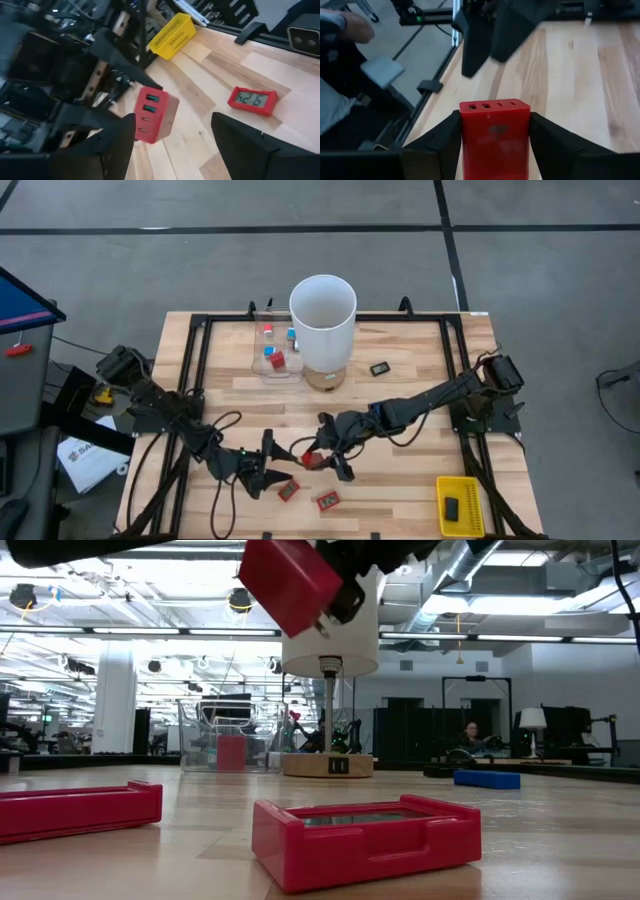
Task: Pick & Place Office items
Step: Put the red charger adapter into the transparent bin
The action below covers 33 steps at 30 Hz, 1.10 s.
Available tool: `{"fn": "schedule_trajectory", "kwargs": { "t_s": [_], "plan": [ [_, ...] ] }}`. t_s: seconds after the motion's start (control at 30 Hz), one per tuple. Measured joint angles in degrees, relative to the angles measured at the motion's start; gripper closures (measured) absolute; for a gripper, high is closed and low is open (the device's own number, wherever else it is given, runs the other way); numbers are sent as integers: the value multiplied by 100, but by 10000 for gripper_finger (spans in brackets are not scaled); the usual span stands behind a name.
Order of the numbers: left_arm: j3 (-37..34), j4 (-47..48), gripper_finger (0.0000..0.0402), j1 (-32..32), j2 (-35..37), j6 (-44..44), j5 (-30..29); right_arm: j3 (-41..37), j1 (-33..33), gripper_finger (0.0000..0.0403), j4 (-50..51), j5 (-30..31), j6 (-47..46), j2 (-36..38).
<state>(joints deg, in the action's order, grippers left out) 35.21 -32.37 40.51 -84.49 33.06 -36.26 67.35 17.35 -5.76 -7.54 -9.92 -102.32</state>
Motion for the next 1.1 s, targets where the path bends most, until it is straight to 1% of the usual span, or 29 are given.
{"fn": "schedule_trajectory", "kwargs": {
  "t_s": [0.1, 0.17, 0.23, 0.37, 0.43, 0.67, 0.9, 1.1],
  "plan": [
    [50, 47, 147, -106, 0, -9, 217, 0, -5, 195, -113, -13, -3, -2],
    [94, 41, 147, -143, 0, 104, 224, 2, -3, 190, -147, -24, -3, -4],
    [143, 49, 147, -175, 0, 177, 240, 2, 6, 192, -204, -50, -3, -4],
    [223, 78, 147, -309, -6, 212, 670, 3, 21, 207, -500, -115, -8, -7],
    [277, 89, 147, -368, -54, 256, 716, 7, 12, 210, -585, -153, -12, -7],
    [464, 116, 147, -466, -164, 559, 840, 7, 14, 197, -572, -157, -10, -13],
    [584, 190, 147, -695, -164, 567, 1270, 7, -1, 203, -734, -152, 3, -13],
    [584, 244, 153, -765, -164, 542, 1290, 7, -25, 202, -774, -150, 3, -13]
  ]
}}
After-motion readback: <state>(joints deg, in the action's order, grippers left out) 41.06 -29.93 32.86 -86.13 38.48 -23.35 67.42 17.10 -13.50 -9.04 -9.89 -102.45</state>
